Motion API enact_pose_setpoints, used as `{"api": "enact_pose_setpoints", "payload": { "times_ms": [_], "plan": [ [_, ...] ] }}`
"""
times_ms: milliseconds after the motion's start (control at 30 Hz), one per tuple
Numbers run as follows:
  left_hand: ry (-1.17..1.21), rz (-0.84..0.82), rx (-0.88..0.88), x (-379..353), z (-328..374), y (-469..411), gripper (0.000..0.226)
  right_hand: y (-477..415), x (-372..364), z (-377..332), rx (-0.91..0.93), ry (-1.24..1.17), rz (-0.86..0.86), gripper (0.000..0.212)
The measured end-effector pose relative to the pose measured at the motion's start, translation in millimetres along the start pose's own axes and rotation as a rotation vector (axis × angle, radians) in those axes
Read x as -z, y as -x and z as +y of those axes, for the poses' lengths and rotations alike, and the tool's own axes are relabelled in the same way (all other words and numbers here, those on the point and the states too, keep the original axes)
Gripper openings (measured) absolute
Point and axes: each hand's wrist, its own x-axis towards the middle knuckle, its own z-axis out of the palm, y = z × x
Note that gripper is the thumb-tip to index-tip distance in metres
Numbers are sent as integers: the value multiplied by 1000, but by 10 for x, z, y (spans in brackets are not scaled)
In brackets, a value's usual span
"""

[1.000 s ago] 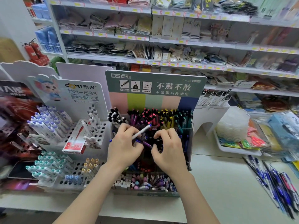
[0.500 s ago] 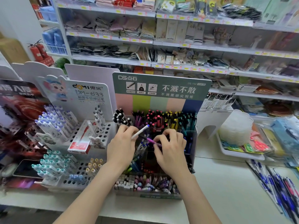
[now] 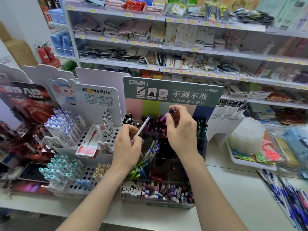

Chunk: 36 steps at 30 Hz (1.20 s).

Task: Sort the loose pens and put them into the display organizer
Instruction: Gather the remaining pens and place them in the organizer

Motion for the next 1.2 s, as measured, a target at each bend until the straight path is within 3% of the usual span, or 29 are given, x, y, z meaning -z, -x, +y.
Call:
{"api": "enact_pose_setpoints", "payload": {
  "times_ms": [100, 167, 300, 367, 433, 533, 633, 767, 867, 1000, 1200],
  "plan": [
    [-31, 88, -46, 44, -39, 4, 19, 1, -200, 66, 139, 116, -103, 18],
    [-35, 114, -51, 66, -64, 8, 21, 71, -327, 121, 199, 351, -113, 17],
    [24, 35, -22, 96, -98, 15, 27, 175, -381, 129, 160, 688, -106, 19],
    [122, -26, -2, 125, -102, 29, 26, 210, -361, 113, 162, 633, -108, 30],
    [190, -114, -25, 155, -95, 57, 27, 254, -307, 35, 148, 370, -110, 37],
    [198, -228, -94, 162, -85, 87, 29, 348, -208, -80, -34, -158, -201, 21],
    [66, -169, -203, 123, -110, 132, 31, 431, -175, -86, -98, -245, -142, 17],
    [-144, -24, -158, 103, -209, 207, 49, 587, -179, 23, -27, -159, 33, 16],
    [-219, -111, -145, 102, -350, 243, 50, 691, -285, 164, 10, 15, -140, 13],
    [-275, -144, -183, 110, -411, 243, 33, 783, -444, 285, 65, 344, -400, 15],
    [-376, -227, -237, 66, -355, 130, 19, 876, -572, 147, 57, 555, -312, 31]
  ]
}}
